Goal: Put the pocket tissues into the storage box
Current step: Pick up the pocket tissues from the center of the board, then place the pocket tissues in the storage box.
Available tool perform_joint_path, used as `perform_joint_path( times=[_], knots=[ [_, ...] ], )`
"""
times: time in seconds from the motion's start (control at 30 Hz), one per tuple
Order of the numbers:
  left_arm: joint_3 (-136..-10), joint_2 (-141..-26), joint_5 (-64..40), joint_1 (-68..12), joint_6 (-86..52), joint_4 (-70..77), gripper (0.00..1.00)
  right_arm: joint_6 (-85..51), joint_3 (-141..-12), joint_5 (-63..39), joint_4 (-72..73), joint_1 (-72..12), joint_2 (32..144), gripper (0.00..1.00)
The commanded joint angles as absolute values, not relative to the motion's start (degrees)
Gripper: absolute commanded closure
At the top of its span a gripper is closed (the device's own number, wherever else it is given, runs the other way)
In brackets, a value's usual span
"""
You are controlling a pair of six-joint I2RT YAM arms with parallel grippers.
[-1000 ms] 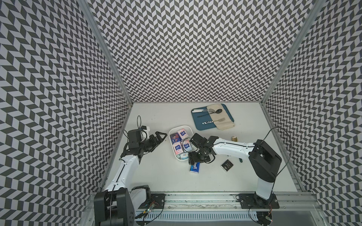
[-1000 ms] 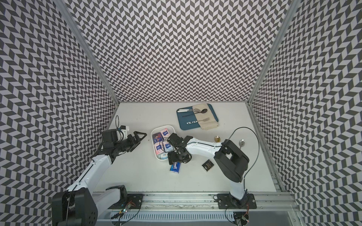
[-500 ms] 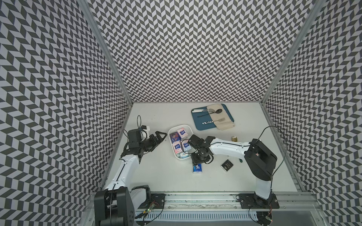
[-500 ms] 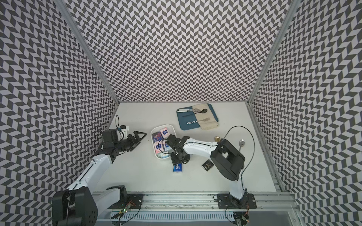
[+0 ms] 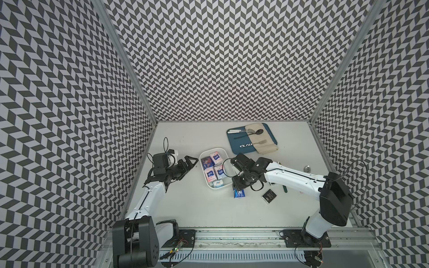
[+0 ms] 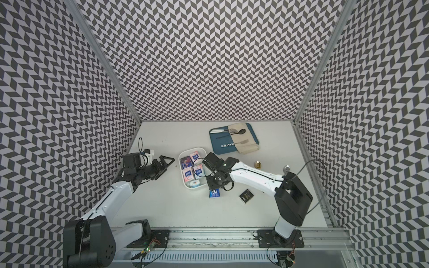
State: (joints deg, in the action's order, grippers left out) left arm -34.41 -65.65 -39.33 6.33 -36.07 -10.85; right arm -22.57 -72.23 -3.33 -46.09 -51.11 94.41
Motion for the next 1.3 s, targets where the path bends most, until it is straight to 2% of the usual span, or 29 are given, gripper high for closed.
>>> perform_joint_path(
  times=[0.0, 0.2, 0.47, 0.63, 0.83, 1.27],
  knots=[
    [-35.5, -66.2, -38.1, 4.5, -37.2, -8.9, 0.0, -20.4, -75.1, 1.3, -44.6, -50.2, 91.6, 0.53],
    [-36.3, -67.7, -36.5, 0.7, -38.9, -7.9, 0.0, -21.8, -75.2, 6.3, -33.7, -50.3, 90.7, 0.53],
    [-36.2, -69.0, -35.8, 0.3, -39.6, -7.2, 0.0, -22.5, -62.2, 8.6, -11.2, -51.0, 86.2, 0.54],
    [-36.8, -70.2, -36.1, 0.3, -40.0, -6.7, 0.0, -21.5, -56.5, 8.8, -3.3, -52.3, 84.2, 0.54],
    [-37.2, -70.7, -35.9, 0.3, -40.0, -6.6, 0.0, -20.2, -54.1, 8.9, 2.2, -53.9, 83.9, 0.54],
    [-37.2, -70.6, -36.2, 0.3, -39.5, -6.7, 0.0, -16.6, -54.5, 11.3, 3.3, -55.4, 89.4, 0.54]
  ],
)
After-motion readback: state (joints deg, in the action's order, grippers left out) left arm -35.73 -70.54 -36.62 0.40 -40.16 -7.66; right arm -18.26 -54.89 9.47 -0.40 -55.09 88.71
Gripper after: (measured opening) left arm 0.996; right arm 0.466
